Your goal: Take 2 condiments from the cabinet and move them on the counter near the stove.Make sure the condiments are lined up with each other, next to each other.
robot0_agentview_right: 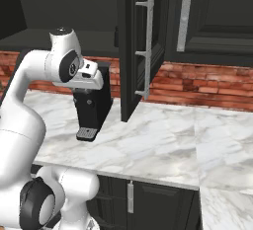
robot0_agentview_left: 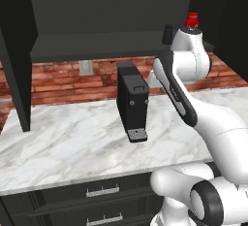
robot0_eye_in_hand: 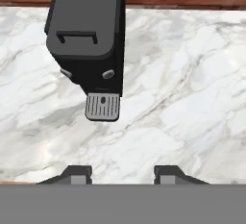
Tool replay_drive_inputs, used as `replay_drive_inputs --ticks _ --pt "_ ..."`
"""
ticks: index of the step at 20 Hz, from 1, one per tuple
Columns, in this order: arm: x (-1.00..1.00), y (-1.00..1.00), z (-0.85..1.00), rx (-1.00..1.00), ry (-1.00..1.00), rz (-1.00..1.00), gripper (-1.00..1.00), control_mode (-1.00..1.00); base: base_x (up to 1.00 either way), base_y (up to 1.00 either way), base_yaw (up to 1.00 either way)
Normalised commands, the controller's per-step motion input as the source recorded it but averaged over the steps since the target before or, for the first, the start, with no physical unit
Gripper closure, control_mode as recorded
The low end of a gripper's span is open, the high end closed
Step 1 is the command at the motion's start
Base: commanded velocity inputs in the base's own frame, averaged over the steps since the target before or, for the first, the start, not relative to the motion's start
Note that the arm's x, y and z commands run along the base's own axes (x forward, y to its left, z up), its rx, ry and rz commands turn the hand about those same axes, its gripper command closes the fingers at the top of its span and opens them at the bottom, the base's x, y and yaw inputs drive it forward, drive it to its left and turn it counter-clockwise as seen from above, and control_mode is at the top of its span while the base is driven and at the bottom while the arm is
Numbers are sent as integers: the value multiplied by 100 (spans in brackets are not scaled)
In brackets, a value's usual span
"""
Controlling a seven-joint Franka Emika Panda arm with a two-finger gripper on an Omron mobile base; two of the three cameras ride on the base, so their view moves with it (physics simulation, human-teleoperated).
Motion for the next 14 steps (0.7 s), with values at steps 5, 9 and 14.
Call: replay_drive_inputs --ticks 5,9,14 --pt "4 -2 -1 0 1 -5 -100 -100 0 0 0" --pt "46 0 -1 0 0 -22 -100 -100 0 0 0" --pt "21 0 8 0 -5 -17 -100 -100 0 0 0"
